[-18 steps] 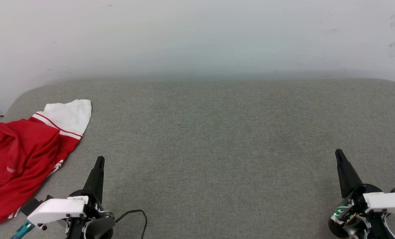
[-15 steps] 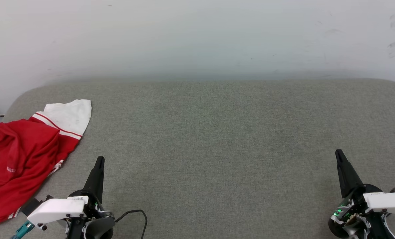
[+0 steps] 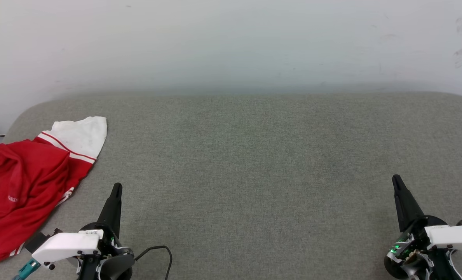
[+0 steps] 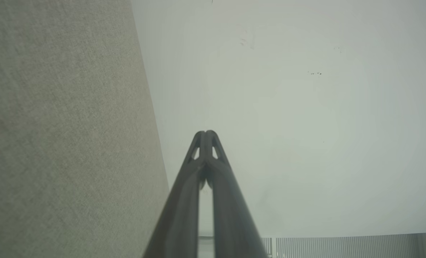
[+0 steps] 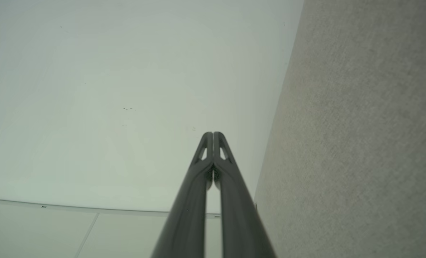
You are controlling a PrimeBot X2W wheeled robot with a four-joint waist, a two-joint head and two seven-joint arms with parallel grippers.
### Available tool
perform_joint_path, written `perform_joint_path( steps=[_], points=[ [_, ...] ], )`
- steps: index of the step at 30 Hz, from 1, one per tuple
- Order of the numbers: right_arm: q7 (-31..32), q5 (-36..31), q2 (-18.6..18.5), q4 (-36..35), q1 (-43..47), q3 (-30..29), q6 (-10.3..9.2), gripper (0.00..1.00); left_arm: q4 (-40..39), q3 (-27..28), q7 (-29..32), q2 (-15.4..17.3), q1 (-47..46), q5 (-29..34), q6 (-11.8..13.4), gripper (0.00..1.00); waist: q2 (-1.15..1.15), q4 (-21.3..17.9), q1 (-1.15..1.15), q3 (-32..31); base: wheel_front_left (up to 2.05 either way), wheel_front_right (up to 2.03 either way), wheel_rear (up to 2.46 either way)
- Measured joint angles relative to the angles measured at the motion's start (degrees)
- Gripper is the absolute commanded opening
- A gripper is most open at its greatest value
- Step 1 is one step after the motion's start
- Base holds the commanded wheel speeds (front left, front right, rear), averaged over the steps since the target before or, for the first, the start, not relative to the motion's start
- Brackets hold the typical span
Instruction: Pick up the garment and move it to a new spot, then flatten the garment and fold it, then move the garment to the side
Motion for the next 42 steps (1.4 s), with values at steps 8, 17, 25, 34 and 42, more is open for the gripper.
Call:
perform_joint_path(
  steps=[8, 17, 25, 34, 42],
  points=[
    [-0.2, 0.0, 0.0, 1.3, 1.9, 0.2, -0.01, 1.0, 1.5, -0.6, -0.3, -0.1, 1.6, 0.0, 0.0, 1.0, 0.0, 0.0, 0.0, 0.0, 0.0, 0.0, 0.0],
    [-2.1, -0.3, 0.1, -2.6, 2.3, 1.7, -0.01, 1.0, -1.7, -3.4, -2.9, -0.1, 1.6, 0.0, 0.0, 1.0, 0.0, 0.1, 0.0, 0.0, 0.0, 0.0, 0.0],
    [-4.5, -1.4, 0.0, -6.8, 2.8, 3.3, -0.01, 1.0, -6.0, -5.8, -5.5, -0.1, 1.6, 0.6, 0.0, 1.0, 0.0, 0.2, 0.0, 0.0, 0.0, 0.0, 0.0],
    [-7.4, -11.3, -1.5, -8.3, 3.8, 4.6, -0.01, 1.0, -7.8, -7.3, -7.6, -0.1, 1.6, 9.0, 0.0, 1.0, 0.0, 0.3, 0.0, -0.2, 0.0, 0.0, 0.0],
    [-9.1, -28.0, -1.1, -9.6, 4.0, 3.9, -0.01, 1.0, -8.8, -7.8, -9.3, -0.1, 2.0, 22.2, 0.0, 1.0, 0.0, 0.6, 0.0, -0.3, 0.0, 0.0, 0.0]
  ],
)
